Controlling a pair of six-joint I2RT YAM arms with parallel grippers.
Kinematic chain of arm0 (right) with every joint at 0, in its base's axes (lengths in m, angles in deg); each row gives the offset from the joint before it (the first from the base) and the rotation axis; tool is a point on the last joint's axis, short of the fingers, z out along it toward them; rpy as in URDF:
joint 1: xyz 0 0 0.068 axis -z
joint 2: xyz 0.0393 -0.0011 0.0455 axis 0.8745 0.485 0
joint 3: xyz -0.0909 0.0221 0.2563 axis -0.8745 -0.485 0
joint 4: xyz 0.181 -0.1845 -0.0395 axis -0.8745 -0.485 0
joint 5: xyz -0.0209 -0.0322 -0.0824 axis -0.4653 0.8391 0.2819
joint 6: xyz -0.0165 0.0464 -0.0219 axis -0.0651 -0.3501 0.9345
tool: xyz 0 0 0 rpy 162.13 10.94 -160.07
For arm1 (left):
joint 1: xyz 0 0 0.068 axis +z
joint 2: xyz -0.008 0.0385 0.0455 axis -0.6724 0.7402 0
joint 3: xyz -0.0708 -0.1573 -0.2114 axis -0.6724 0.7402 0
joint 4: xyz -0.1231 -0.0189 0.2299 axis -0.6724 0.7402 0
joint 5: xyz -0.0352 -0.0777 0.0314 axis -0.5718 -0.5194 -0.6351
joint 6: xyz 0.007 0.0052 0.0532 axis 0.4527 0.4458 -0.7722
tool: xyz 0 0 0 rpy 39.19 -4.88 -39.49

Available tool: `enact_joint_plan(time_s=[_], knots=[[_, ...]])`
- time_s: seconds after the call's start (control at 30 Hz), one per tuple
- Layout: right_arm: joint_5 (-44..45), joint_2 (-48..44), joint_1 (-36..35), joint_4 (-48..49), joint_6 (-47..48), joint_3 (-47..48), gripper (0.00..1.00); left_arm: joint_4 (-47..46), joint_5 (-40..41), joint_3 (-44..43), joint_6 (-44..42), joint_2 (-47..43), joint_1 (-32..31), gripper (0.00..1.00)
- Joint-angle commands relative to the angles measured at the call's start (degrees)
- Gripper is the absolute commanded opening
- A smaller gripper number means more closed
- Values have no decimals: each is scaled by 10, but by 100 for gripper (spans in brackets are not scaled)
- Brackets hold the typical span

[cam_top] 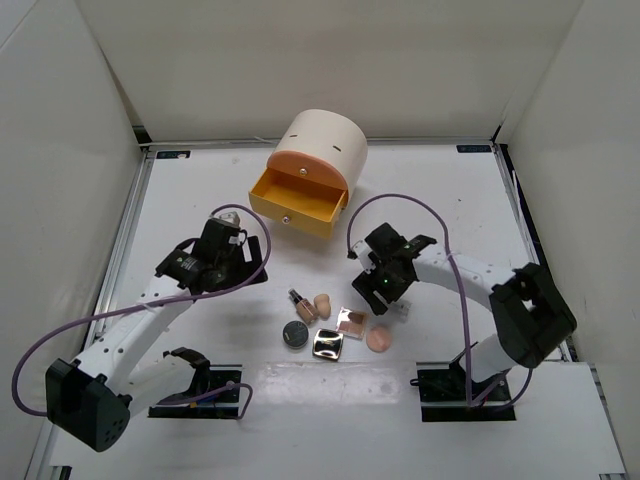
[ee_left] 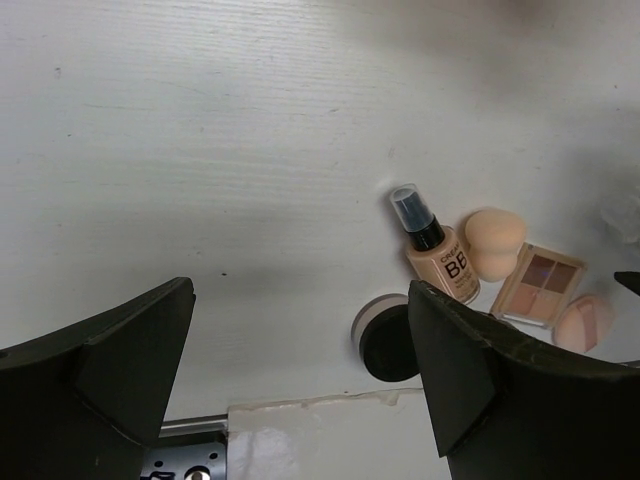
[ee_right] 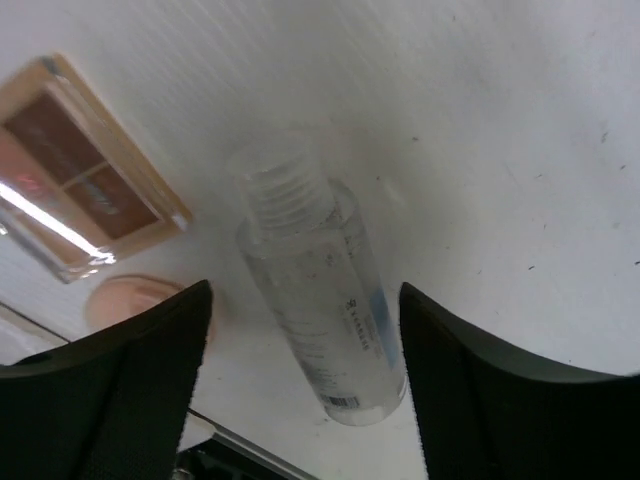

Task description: Organize the makeup

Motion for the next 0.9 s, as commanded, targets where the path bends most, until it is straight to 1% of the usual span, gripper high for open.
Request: enact_joint_plan(time_s=[0.0, 0.07, 0.1, 0.17, 0.2, 0.23, 0.33, 0.43, 0.47, 0.5, 0.53, 0.57, 0.6, 0.63, 0.7, 0.73, 0.8, 0.83, 0.87], knots=[[65, 30, -6, -46, 16, 24, 75, 12, 27, -28, -3, -12, -3, 98], [72, 30, -7, -32, 15, 20, 59, 12, 27, -33, -6, -4, -2, 98], [75, 30, -6, -28, 12, 19, 42, 12, 27, -36, -8, -4, -3, 98], [93, 26, -7, -18, 12, 26, 25, 12, 26, -39, -10, 5, -2, 98], [99, 16, -5, -10, 15, 31, 14, 12, 26, -40, -10, 7, -3, 98], [111, 6, -7, -8, 18, 35, 12, 12, 27, -41, -14, 10, -2, 98], [139, -40, -6, -1, 29, 71, 10, 12, 28, -44, -17, 10, -4, 98], [125, -96, -7, 13, 52, 128, 10, 2, 27, -44, -22, 10, -2, 98], [90, -105, -9, 19, 61, 143, 10, -2, 27, -42, -25, 10, -5, 98], [72, -124, -11, 48, 68, 173, 10, -2, 26, -42, -26, 10, -2, 98], [28, -131, -14, 66, 84, 185, 9, -5, 26, -40, -26, 10, -3, 98], [11, -131, -21, 108, 93, 208, 10, -9, 26, -37, -28, 10, -3, 98], [-7, -135, -22, 126, 97, 222, 10, -9, 26, -37, -29, 10, -3, 98], [-52, -122, -22, 140, 120, 236, 10, -10, 26, -33, -29, 10, -2, 98], [-88, -96, -25, 168, 136, 281, 10, -12, 25, -31, -27, 10, -2, 98], [-114, -61, -29, 182, 152, 301, 10, -12, 24, -29, -24, 10, -3, 98], [-130, -16, -29, 187, 163, 340, 10, -19, 24, -24, -19, 5, -3, 98], [-134, 28, -29, 186, 168, 378, 10, -19, 24, -19, -20, 3, -2, 98], [-134, 51, -29, 186, 172, 397, 10, -23, 23, -17, -18, -4, -3, 98]])
